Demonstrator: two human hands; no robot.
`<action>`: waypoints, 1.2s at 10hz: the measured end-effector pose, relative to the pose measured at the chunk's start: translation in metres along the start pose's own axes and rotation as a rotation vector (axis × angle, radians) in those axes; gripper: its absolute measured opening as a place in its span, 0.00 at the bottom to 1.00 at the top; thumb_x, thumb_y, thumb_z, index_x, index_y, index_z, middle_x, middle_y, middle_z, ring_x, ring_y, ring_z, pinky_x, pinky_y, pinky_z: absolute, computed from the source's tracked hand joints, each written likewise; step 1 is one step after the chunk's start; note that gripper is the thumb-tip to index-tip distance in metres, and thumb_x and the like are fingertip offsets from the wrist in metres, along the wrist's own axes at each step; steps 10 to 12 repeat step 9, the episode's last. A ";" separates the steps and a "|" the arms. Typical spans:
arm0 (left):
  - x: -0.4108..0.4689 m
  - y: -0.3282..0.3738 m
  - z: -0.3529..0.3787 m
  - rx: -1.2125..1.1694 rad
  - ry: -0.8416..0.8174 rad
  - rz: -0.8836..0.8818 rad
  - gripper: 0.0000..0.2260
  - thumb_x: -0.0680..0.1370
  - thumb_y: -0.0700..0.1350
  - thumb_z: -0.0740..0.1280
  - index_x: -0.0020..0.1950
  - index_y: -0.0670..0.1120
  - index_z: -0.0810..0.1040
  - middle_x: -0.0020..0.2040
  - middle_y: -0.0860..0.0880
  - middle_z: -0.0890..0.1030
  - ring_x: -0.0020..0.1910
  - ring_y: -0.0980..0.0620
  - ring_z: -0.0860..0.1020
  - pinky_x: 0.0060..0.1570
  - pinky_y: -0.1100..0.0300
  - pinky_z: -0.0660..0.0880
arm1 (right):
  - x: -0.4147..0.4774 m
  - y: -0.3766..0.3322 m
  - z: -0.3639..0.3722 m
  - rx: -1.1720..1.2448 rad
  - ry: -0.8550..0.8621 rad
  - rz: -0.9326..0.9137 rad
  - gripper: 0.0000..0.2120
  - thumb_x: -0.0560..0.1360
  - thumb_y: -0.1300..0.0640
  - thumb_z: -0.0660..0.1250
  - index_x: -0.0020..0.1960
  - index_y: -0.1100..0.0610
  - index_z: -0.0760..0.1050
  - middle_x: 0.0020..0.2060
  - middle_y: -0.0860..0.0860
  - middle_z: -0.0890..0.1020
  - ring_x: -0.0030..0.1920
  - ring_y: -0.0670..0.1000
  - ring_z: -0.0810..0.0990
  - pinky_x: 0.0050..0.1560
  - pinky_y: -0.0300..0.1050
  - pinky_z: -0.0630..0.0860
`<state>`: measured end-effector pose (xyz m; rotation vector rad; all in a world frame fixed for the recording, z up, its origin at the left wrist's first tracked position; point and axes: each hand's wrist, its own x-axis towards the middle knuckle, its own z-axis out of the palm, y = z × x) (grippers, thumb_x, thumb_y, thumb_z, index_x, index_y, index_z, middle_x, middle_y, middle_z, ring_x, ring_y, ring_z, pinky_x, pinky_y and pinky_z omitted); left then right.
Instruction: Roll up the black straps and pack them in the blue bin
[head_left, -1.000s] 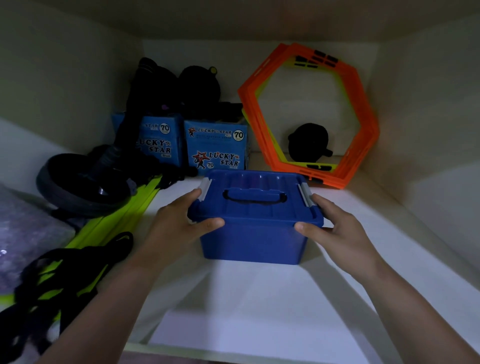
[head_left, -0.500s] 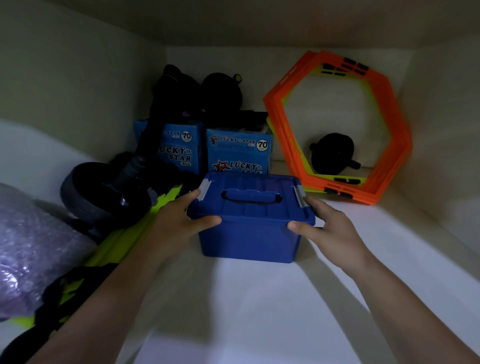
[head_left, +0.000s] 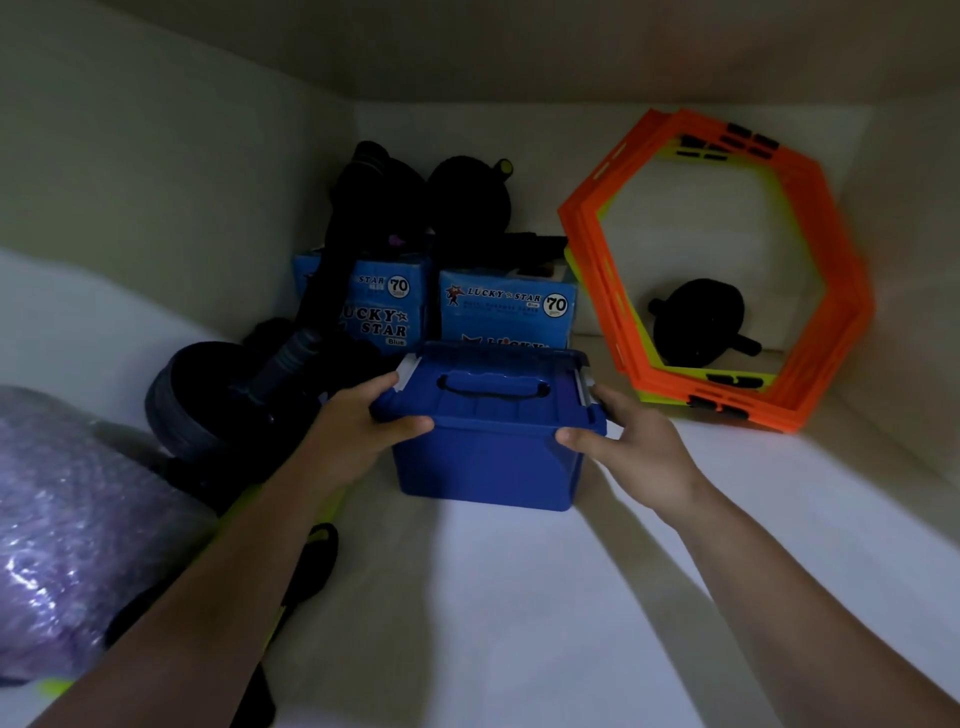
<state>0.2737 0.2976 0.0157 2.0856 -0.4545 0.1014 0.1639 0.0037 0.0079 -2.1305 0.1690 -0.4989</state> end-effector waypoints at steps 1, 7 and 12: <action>0.011 -0.004 -0.004 -0.039 0.002 -0.019 0.38 0.71 0.51 0.78 0.77 0.45 0.67 0.74 0.49 0.72 0.71 0.52 0.71 0.64 0.61 0.67 | 0.014 -0.004 0.008 0.000 -0.008 0.001 0.41 0.70 0.44 0.76 0.78 0.54 0.65 0.72 0.47 0.74 0.72 0.48 0.71 0.66 0.43 0.69; 0.037 -0.015 -0.014 0.048 0.061 0.030 0.31 0.73 0.49 0.76 0.74 0.45 0.72 0.73 0.50 0.71 0.70 0.52 0.70 0.65 0.62 0.65 | 0.038 -0.021 0.024 -0.010 -0.033 -0.011 0.31 0.74 0.49 0.74 0.74 0.56 0.69 0.60 0.45 0.78 0.59 0.44 0.73 0.56 0.39 0.70; 0.025 0.005 -0.016 0.039 0.099 0.080 0.27 0.74 0.53 0.75 0.71 0.49 0.75 0.67 0.54 0.75 0.64 0.56 0.73 0.62 0.61 0.67 | 0.024 -0.040 0.010 -0.004 0.041 -0.030 0.24 0.76 0.51 0.72 0.70 0.53 0.73 0.53 0.41 0.76 0.55 0.46 0.77 0.52 0.39 0.73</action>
